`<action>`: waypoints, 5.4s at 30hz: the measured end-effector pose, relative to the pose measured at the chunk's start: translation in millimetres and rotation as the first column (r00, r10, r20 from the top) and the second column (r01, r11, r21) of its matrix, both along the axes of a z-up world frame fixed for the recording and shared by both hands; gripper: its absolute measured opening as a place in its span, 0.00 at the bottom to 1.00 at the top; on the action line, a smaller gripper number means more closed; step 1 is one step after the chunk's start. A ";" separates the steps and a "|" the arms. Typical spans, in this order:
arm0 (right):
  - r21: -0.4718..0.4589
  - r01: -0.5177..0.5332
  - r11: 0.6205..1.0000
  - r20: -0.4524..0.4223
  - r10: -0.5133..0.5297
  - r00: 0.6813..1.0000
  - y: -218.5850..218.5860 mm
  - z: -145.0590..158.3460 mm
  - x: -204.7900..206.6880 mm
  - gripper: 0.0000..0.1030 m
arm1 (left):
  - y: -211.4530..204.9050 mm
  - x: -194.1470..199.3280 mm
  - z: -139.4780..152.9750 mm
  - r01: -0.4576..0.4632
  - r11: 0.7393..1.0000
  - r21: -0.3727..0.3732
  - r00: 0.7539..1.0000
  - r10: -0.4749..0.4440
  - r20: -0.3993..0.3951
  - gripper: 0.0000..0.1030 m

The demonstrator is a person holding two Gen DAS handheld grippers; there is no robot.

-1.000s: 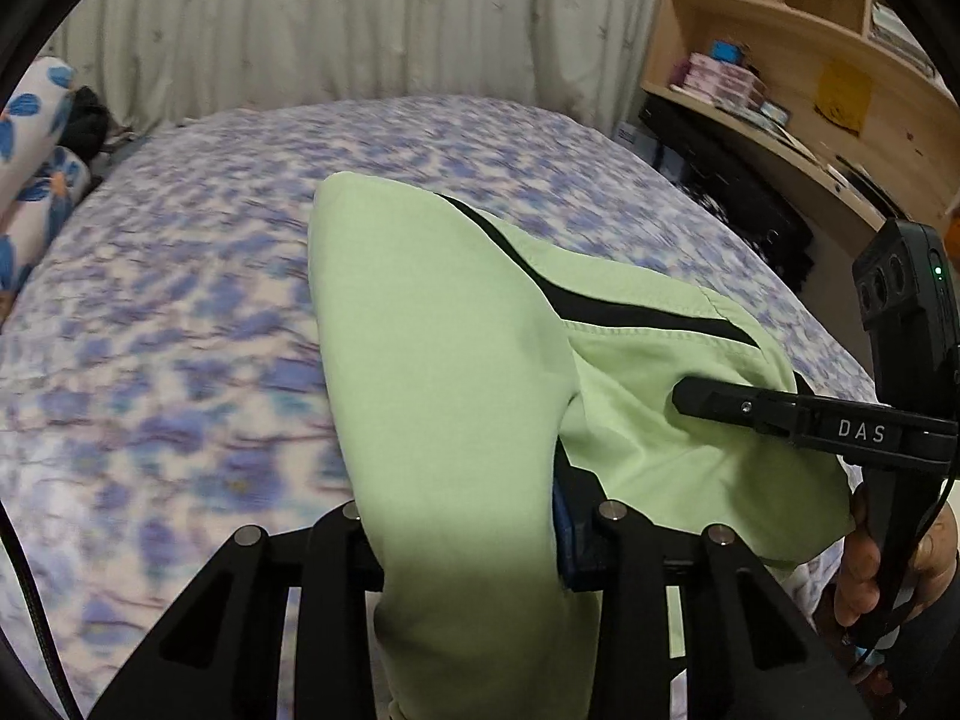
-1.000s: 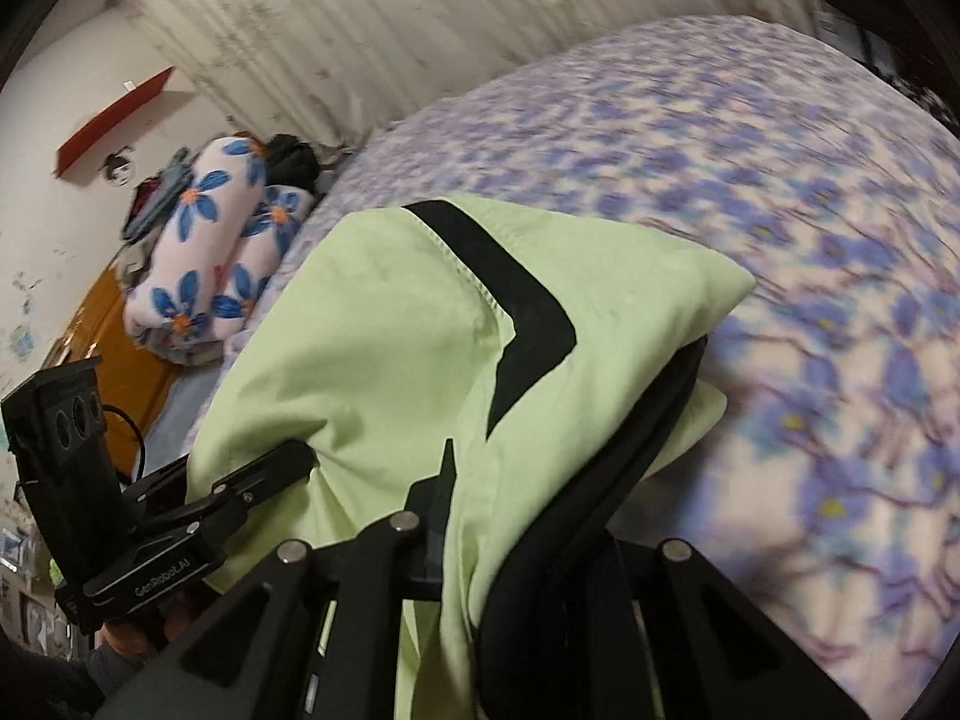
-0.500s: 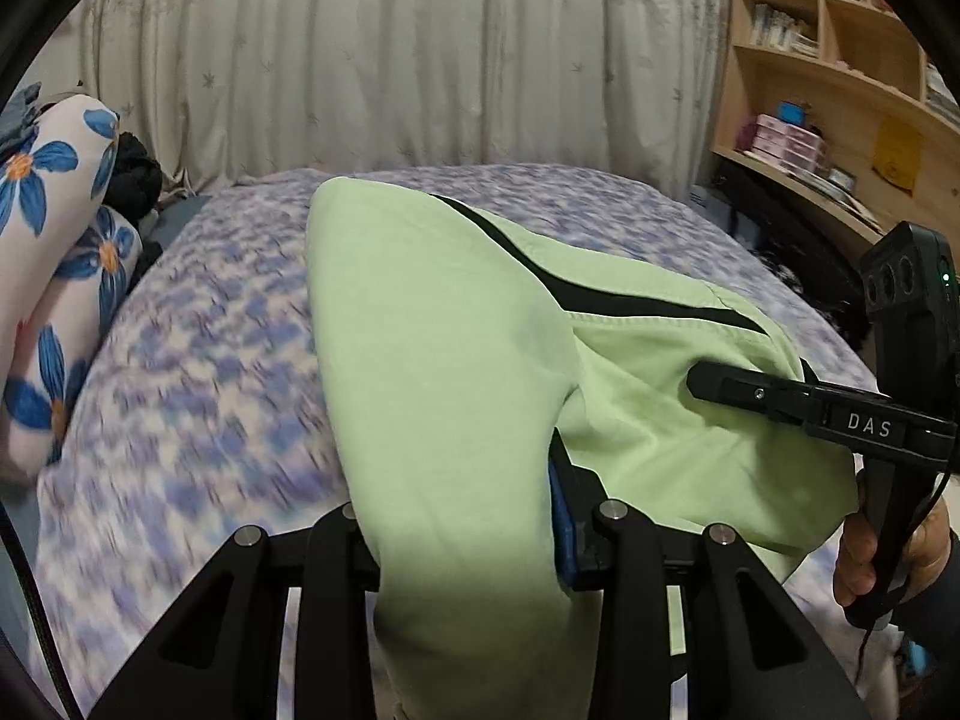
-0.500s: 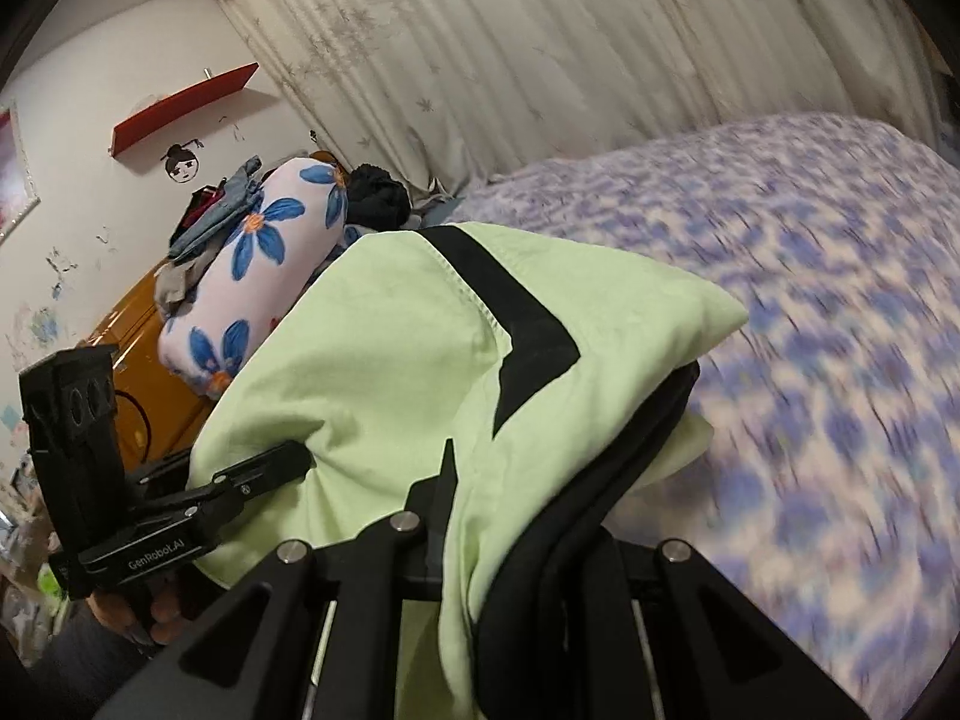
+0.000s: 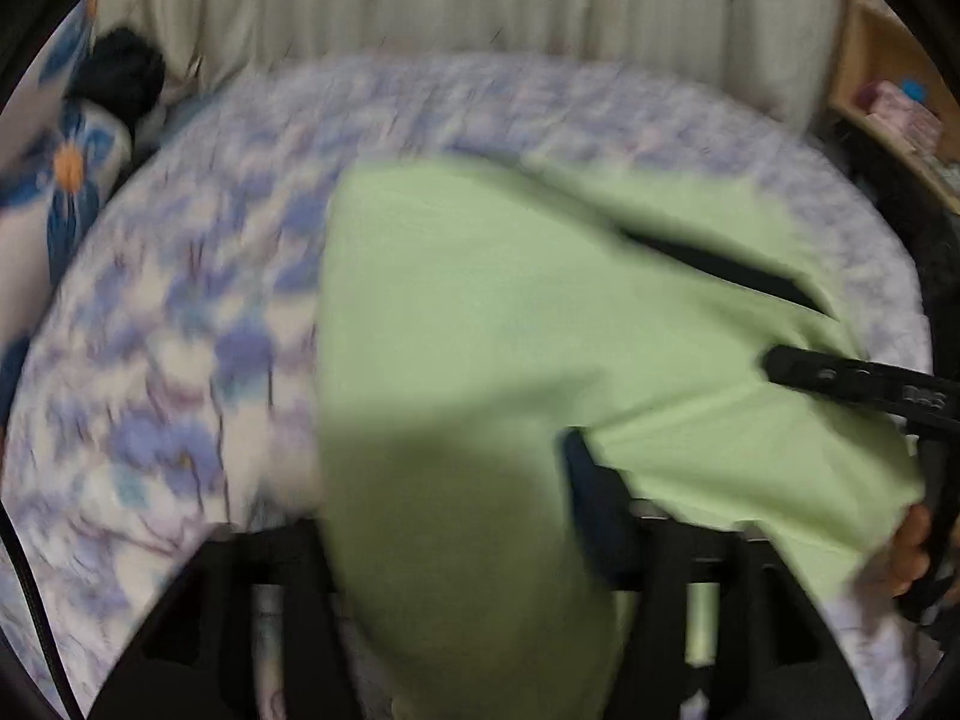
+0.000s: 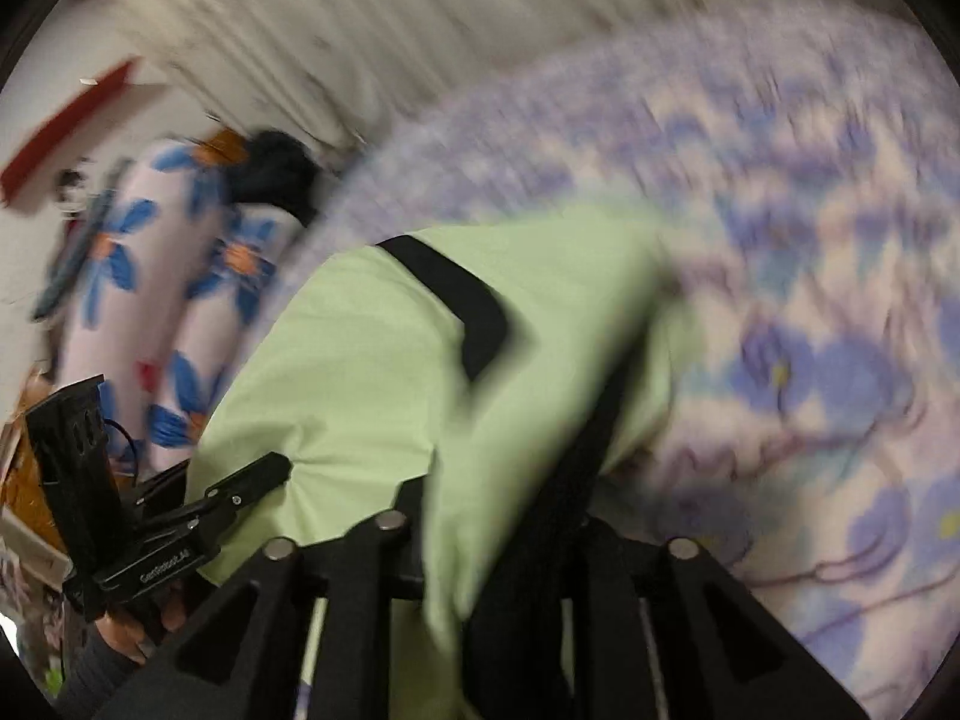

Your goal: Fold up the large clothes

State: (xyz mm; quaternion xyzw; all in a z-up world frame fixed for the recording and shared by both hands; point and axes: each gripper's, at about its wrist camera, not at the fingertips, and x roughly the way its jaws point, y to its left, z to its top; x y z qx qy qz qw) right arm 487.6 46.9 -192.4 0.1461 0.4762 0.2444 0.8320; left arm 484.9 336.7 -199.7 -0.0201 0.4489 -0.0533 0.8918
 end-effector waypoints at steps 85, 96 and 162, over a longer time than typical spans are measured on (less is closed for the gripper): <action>-0.185 0.159 0.970 0.114 -0.140 0.984 -185.0 137.1 -471.9 0.60 | -258.9 -469.5 144.3 -0.182 0.981 -0.067 0.982 0.185 0.033 0.99; -0.183 0.176 0.967 0.167 -0.146 0.975 -191.4 153.3 -483.9 0.60 | -268.6 -480.6 162.0 -0.186 0.982 -0.045 0.980 0.188 0.060 0.99; -0.232 0.203 0.951 0.109 -0.182 0.977 -195.7 120.6 -471.2 0.60 | -270.0 -464.9 134.6 -0.180 0.983 0.017 0.984 0.180 0.005 0.98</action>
